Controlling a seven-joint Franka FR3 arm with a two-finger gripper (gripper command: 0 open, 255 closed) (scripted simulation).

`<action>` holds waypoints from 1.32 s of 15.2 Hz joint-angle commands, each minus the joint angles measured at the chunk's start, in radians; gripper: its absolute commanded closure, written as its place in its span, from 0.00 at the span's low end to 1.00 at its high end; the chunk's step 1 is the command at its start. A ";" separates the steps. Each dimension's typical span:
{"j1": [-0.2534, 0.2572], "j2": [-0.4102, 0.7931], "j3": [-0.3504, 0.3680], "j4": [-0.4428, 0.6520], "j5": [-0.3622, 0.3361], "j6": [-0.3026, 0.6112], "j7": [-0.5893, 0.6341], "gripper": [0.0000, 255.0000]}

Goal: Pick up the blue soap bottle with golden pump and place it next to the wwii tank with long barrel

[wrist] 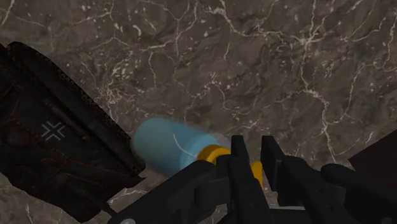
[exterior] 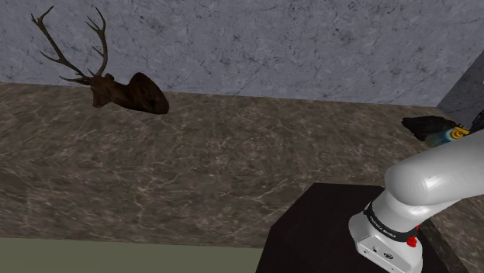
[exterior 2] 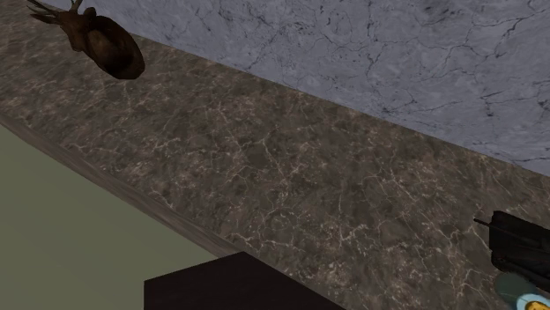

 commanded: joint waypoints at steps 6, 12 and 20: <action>0.002 0.002 -0.003 -0.002 0.001 0.004 -0.001 0.00; -0.010 -0.011 0.020 0.023 -0.002 -0.032 0.003 0.00; -0.028 -0.033 0.068 0.098 -0.002 -0.129 0.008 0.00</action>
